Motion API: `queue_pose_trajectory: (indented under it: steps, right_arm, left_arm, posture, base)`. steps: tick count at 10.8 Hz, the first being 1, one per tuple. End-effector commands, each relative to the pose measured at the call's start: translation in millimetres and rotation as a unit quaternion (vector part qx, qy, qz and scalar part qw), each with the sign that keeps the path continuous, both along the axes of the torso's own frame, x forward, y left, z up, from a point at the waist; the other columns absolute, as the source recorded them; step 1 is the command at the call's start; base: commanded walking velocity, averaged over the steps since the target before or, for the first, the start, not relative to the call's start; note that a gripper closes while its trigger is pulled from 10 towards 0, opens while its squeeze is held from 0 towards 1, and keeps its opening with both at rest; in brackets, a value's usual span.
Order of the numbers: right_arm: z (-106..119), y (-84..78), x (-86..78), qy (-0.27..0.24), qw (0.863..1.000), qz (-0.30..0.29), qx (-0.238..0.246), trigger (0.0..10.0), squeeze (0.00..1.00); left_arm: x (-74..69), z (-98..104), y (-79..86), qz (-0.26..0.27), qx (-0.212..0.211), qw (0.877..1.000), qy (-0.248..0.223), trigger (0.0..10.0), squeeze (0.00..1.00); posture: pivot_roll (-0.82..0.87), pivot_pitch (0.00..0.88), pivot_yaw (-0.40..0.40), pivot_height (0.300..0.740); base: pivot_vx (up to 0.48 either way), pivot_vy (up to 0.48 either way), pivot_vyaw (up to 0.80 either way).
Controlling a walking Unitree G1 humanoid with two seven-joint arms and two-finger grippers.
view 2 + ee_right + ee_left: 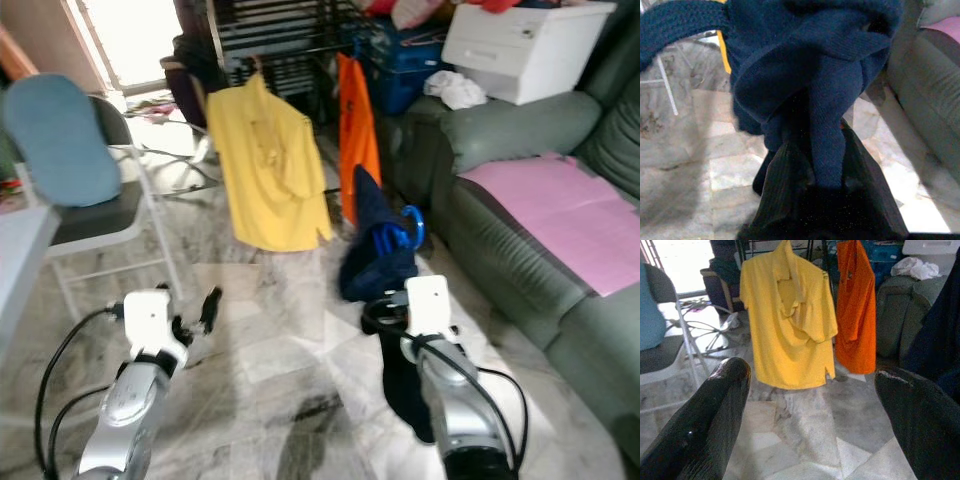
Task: Hang hanger
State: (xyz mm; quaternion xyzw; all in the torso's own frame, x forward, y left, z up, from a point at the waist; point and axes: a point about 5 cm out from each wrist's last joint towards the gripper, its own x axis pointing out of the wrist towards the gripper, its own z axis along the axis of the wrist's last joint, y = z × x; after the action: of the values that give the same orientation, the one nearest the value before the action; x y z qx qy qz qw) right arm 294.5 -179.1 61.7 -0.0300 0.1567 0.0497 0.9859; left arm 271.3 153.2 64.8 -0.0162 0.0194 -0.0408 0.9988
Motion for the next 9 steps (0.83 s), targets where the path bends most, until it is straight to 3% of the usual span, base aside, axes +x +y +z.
queue_pose_trajectory:
  steps: [1,6,9]
  right_arm:
    - [18,2.8,6.9,-0.035,0.999,-0.001,0.009,10.0,0.00]
    - [21,-0.3,7.2,-0.026,1.000,-0.004,0.014,10.0,0.00]
    - [20,3.3,5.6,-0.023,0.999,0.002,0.024,10.0,0.00]
  left_arm:
    - [3.6,4,2.8,0.000,-0.003,1.000,-0.002,10.0,0.00]
    - [5.9,3,-7.5,-0.016,-0.018,1.000,0.004,10.0,0.00]
    - [7.1,0,-7.7,0.002,-0.015,1.000,0.013,10.0,0.00]
  posture:
    - [-0.18,0.000,0.096,0.740]
    - [-0.19,0.000,0.095,0.740]
    - [-0.19,0.000,0.092,0.740]
  base:
    - [0.424,0.000,0.00]
    - [0.463,0.000,0.00]
    - [0.480,0.000,0.80]
